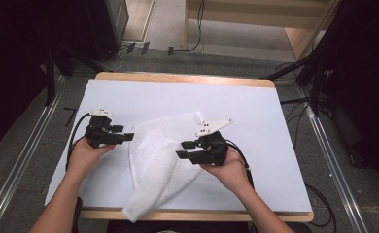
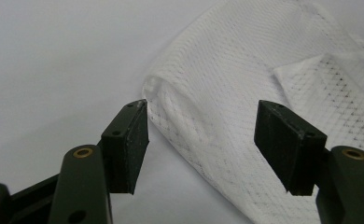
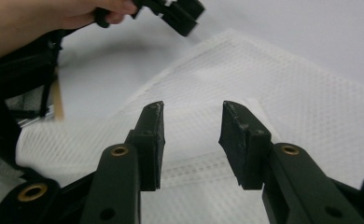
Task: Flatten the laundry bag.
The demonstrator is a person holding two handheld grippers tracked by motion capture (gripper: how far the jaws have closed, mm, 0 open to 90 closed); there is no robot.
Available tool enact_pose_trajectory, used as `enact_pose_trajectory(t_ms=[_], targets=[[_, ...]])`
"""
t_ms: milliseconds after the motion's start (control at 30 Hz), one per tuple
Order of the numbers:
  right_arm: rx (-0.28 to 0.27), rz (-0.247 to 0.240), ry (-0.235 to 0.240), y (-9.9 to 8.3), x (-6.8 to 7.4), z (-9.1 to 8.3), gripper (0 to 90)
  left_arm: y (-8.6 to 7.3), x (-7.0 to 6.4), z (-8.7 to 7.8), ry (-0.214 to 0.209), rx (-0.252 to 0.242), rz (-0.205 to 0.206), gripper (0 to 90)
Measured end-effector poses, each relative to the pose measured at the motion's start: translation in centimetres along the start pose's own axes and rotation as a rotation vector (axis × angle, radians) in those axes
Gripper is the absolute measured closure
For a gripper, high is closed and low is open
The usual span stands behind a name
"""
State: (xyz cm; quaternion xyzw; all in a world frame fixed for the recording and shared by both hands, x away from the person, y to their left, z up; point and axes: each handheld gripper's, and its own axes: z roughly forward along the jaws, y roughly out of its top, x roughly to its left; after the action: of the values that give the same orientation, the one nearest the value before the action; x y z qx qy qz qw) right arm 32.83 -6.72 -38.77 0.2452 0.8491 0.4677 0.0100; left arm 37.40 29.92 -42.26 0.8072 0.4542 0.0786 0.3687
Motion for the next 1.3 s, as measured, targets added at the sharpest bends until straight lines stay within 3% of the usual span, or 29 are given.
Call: enact_pose_trajectory(t_ms=[167, 267, 500, 900, 1100, 1300], targets=[[0.012, 0.038, -0.054, -1.0, -2.5, 0.5, 61.9, -0.1, -0.1, 0.0, 0.001, 0.003, -0.002, 36.0], [0.004, 0.037, -0.083, -1.5, -4.0, 0.7, 61.9, -0.2, -0.1, 0.0, 0.001, 0.001, 0.001, 36.1], [0.030, 0.077, -0.153, -2.4, -6.8, 1.1, 61.6, -0.5, -0.2, -0.2, -0.008, 0.005, -0.027, 35.7], [0.056, 0.141, -0.224, -3.1, -9.6, 1.1, 60.3, -1.2, -0.8, -0.1, -0.004, 0.022, -0.039, 37.5], [0.085, 0.169, -0.254, -3.7, -10.7, 1.8, 59.1, -1.7, -1.1, 0.0, 0.015, 0.035, -0.020, 38.5], [0.102, 0.197, -0.278, -4.3, -12.0, 2.1, 57.5, -2.2, -0.7, 0.2, 0.016, 0.047, -0.041, 39.0]])
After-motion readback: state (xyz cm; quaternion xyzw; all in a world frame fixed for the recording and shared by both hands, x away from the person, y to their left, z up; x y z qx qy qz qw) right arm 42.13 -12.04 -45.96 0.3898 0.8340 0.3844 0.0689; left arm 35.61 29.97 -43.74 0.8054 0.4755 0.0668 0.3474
